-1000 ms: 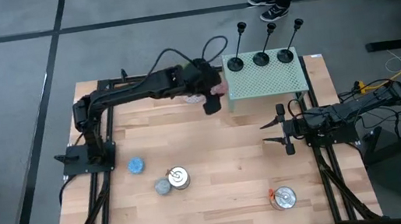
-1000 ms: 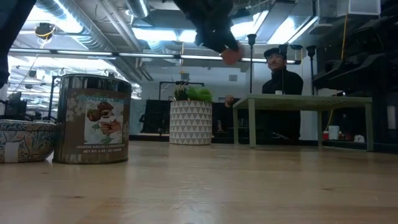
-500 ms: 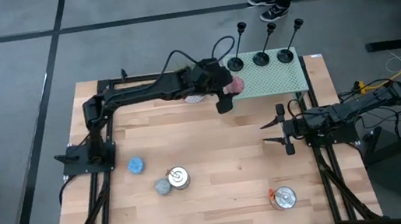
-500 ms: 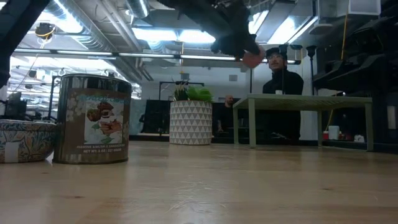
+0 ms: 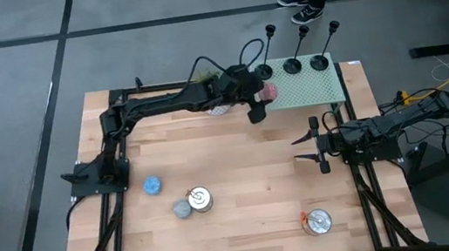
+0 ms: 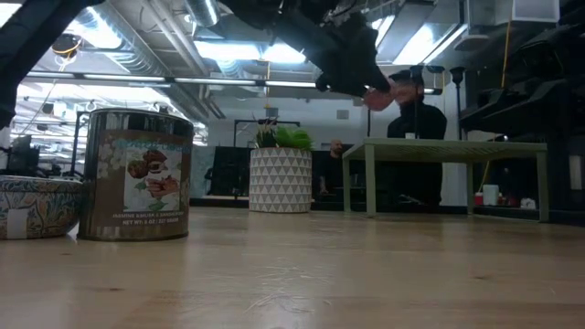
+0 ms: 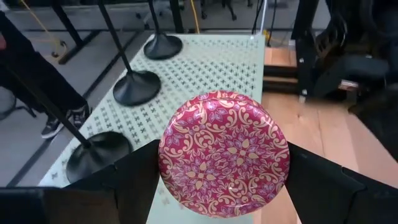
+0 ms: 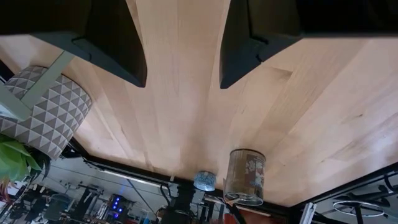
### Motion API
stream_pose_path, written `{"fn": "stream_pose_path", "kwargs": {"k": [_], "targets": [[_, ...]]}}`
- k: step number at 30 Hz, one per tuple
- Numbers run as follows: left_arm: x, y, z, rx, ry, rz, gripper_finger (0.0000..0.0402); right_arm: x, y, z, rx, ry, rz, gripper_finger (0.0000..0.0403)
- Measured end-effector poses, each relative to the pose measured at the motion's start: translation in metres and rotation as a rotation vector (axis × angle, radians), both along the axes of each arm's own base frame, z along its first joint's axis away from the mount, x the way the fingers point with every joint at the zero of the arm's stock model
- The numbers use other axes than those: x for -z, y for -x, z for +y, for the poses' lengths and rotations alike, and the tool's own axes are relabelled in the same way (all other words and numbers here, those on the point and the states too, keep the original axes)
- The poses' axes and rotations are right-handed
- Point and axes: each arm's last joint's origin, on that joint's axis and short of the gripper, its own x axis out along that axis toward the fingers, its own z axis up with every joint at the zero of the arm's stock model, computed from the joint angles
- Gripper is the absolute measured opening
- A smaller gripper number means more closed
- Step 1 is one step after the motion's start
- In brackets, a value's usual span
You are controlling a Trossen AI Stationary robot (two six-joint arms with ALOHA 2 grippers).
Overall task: Pick & Place candle stick holders
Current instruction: Put the red yellow scented candle on the shelf
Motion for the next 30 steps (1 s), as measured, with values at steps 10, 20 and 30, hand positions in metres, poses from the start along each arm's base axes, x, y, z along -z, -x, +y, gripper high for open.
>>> {"fn": "stream_pose_path", "kwargs": {"k": [10, 20, 30], "targets": [[0.030, -0.011, 0.006, -0.031, 0.039, 0.043, 0.0296, 0.000, 0.000, 0.000, 0.000, 0.000, 0.000, 0.0204], [0.034, -0.006, 0.030, -0.093, 0.047, 0.039, 0.0297, 0.000, 0.000, 0.000, 0.000, 0.000, 0.000, 0.0204], [0.043, -0.012, 0.039, -0.069, 0.037, -0.011, 0.0297, 0.000, 0.000, 0.000, 0.000, 0.000, 0.000, 0.0204]]}}
